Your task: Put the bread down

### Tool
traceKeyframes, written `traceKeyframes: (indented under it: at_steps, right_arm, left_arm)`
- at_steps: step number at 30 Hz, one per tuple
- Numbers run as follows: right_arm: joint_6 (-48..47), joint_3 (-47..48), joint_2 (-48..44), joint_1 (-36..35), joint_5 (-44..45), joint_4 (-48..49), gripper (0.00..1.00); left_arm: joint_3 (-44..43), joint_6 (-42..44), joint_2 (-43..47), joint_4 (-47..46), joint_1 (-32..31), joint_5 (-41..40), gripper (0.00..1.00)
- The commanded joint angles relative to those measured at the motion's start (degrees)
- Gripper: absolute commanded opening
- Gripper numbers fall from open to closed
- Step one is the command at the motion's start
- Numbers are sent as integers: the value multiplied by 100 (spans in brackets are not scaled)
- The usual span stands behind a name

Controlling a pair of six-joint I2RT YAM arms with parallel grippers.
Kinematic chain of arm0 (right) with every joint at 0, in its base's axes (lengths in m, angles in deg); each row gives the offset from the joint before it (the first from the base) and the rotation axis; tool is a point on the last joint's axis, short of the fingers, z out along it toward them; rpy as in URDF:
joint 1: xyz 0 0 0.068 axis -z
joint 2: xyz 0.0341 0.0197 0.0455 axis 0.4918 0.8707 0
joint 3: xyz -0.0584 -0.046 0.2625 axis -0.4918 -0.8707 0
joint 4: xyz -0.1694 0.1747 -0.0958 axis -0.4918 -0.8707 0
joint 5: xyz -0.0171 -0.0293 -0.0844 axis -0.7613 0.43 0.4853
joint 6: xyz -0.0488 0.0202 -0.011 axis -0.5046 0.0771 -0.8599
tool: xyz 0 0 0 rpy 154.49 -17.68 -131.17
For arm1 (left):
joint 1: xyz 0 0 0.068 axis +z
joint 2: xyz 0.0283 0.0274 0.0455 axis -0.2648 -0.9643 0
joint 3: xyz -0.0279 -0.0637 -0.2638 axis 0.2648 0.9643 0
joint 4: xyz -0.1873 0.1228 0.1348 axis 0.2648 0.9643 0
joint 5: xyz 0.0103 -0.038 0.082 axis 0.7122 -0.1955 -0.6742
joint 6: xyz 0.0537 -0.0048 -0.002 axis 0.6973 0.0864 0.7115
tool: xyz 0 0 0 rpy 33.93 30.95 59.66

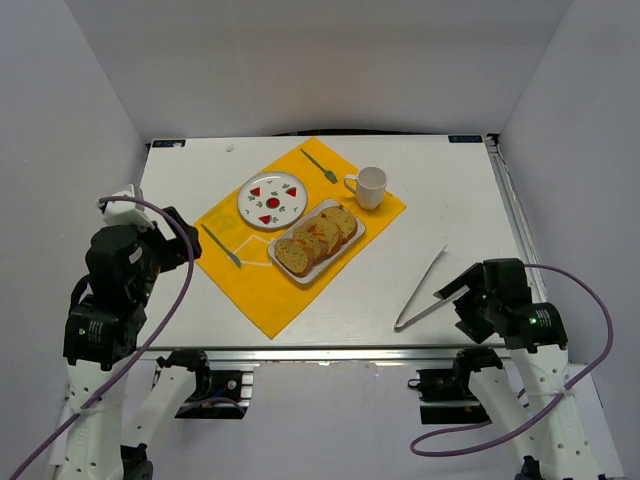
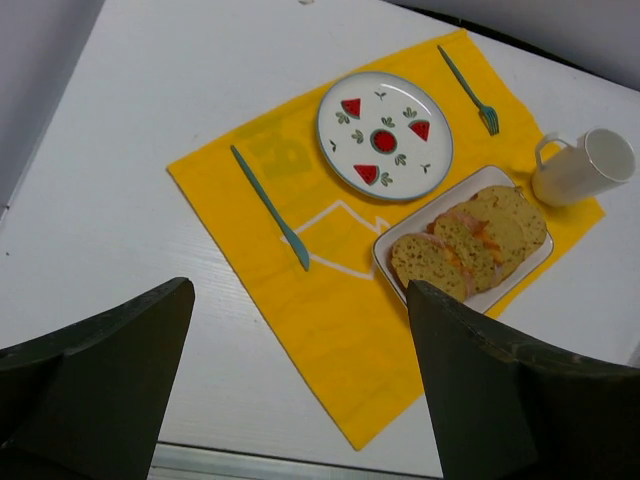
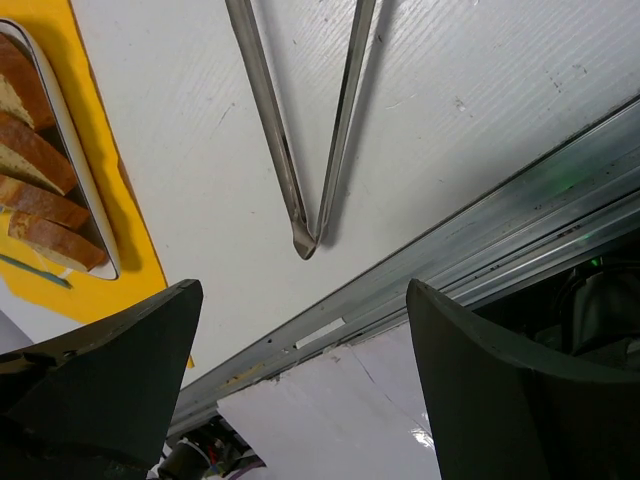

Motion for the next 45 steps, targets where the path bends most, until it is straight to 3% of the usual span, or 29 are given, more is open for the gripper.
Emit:
traceKeyframes:
  at_steps: [1,8,13,20,23,30,45]
  right_arm:
    - [6,325,0,-12,-11,-14,89]
    - [620,211,-228,-21,-309,250,89]
    - [928,9,131,-12,-230,126,89]
    - [1289,-351,580,-108,112,767,89]
    - [1210,-509,887,-223,236,996,89]
    - [1210,-686,1907,-1224,1079,1593,89]
    - [903,-739,3489,-1489,1378,2745,89]
  left_arm:
    - [-273,-234,-185,265,-12,317,98]
    - [-291,-296,-309,274,-12,590,98]
    - [-247,-384,-405,195,-12,757,98]
    - [16,-437,-441,28,-12,985,98]
    - [51,-454,-476,-42,-21,1038,98]
    - [87,-454,-599,-148,-30,1073,98]
    - [69,-332,-810,-156,-83,915,98]
